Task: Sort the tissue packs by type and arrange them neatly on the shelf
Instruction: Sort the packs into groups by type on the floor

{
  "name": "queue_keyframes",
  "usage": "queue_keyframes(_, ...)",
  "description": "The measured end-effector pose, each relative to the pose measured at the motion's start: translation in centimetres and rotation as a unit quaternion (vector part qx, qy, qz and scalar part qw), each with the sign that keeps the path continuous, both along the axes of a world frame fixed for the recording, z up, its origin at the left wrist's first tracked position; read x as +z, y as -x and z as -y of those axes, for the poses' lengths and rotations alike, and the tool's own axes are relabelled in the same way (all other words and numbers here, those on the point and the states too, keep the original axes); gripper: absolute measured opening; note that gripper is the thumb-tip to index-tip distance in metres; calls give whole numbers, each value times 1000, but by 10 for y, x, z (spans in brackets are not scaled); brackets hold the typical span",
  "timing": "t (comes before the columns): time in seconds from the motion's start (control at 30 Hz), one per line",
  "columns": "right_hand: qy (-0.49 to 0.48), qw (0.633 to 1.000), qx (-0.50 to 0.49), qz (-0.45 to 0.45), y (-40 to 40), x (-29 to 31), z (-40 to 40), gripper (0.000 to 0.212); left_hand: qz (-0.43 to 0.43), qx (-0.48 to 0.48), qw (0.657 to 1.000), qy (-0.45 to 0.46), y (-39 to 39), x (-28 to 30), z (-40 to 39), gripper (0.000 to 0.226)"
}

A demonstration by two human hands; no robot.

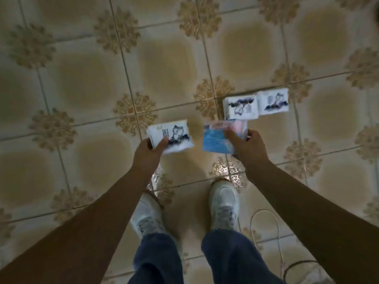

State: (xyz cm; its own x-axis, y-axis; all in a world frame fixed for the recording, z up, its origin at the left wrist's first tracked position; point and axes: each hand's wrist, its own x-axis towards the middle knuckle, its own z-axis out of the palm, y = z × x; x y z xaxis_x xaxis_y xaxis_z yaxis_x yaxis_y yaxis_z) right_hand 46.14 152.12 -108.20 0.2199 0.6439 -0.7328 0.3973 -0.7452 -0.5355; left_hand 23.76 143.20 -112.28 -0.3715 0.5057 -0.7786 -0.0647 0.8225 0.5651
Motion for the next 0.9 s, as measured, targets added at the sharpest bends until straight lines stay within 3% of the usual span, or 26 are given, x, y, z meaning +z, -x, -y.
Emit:
queue_keyframes(0.13,-13,1000,-15,17,-10,-57,8,80,-18,2,1000,-19,-20,-82,-25,48)
queue_keyframes(0.27,-6,1000,-1,23,-19,-79,10,61,-8,0,999,-53,-53,-113,-65,43)
queue_keyframes(0.37,-11,999,34,39,-15,-72,6,58,-39,-40,997,-44,-70,-107,-85,56)
queue_keyframes(0.47,-20,998,48,39,-4,-51,1,54,-87,-8,994,62,-74,-82,-73,72)
queue_keyframes(0.57,-30,996,66,53,12,-25,1,52,-8,69,994,89,-74,-53,-47,47)
queue_keyframes(0.63,-31,995,73,61,23,-12,2,53,-9,52,995,87,-73,-32,-33,39)
queue_keyframes(0.77,-42,989,109,87,32,1,1,47,-175,-114,978,-1,-56,-15,-32,53)
queue_keyframes(0.9,-50,983,114,136,20,-12,-2,54,-303,-351,884,-57,-41,-49,-75,97)
